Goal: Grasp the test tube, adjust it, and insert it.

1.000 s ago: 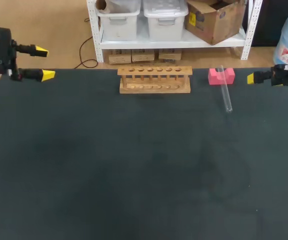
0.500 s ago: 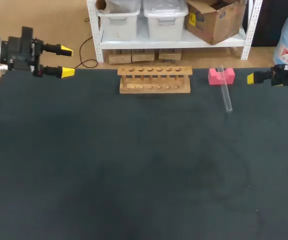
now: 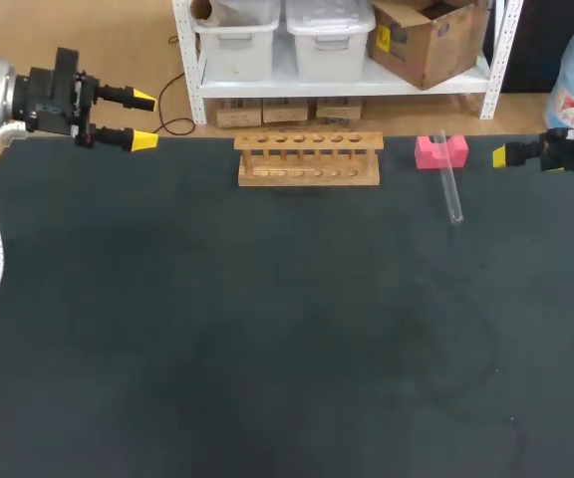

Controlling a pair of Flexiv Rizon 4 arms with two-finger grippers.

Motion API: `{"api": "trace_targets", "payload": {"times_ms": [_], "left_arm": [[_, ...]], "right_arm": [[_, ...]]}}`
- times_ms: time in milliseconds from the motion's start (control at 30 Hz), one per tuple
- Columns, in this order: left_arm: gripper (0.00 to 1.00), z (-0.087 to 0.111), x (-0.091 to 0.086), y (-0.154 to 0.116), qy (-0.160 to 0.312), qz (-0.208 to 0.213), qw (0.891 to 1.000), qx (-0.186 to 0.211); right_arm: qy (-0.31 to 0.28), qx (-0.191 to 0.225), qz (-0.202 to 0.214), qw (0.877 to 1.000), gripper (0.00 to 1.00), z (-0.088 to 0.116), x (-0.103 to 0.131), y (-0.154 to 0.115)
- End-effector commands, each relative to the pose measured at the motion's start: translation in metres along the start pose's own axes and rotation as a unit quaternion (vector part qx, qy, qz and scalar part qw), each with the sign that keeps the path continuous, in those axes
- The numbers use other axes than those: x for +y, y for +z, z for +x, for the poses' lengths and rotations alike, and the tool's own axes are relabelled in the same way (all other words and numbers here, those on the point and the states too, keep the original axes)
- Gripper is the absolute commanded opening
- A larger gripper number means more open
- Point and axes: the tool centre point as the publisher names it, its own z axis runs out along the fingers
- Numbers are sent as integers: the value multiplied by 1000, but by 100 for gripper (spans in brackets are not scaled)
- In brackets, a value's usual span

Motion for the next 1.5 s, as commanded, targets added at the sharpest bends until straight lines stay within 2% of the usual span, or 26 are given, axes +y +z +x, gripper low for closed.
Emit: {"api": "trace_targets", "payload": {"times_ms": [33, 167, 233, 367, 433, 567, 767, 967, 1000, 1067, 1100, 1133, 1400, 1500], "left_arm": [[100, 0, -7, 0, 1, -10, 1000, 0], [100, 0, -7, 0, 1, -10, 1000, 0], [100, 0, -7, 0, 1, -10, 1000, 0], [100, 0, -7, 0, 1, -10, 1000, 0], [100, 0, -7, 0, 1, -10, 1000, 0], [100, 0, -7, 0, 1, -10, 1000, 0], [100, 0, -7, 0, 1, -10, 1000, 0], [100, 0, -7, 0, 1, -10, 1000, 0], [100, 0, -7, 0, 1, -10, 1000, 0], [100, 0, -7, 0, 1, -10, 1000, 0], [100, 0, -7, 0, 1, -10, 1000, 0], [100, 0, -7, 0, 1, -10, 1000, 0], [100, 0, -7, 0, 1, -10, 1000, 0], [100, 0, -7, 0, 1, -10, 1000, 0]], "right_arm": [[0, 0, 3, 1000, 100, 0, 1, -2], [0, 0, 3, 1000, 100, 0, 1, -2], [-10, -6, 47, 999, 100, -1, -4, -4], [-45, -20, 135, 990, 100, -9, 3, 2], [-69, -31, 196, 978, 100, -14, 10, 10], [-75, -52, 276, 957, 100, -22, 20, 25], [-80, -73, 330, 938, 100, -27, 22, 49], [-73, -70, 401, 910, 100, -31, 11, 70], [-79, -68, 419, 902, 100, -32, 8, 74], [-65, -65, 426, 900, 100, -32, 5, 81], [-63, -61, 441, 893, 100, -31, 3, 86], [-62, -59, 442, 893, 100, -31, 1, 91], [-40, -68, 429, 900, 100, -33, -7, 119], [-51, -71, 432, 898, 100, -32, -8, 127]]}}
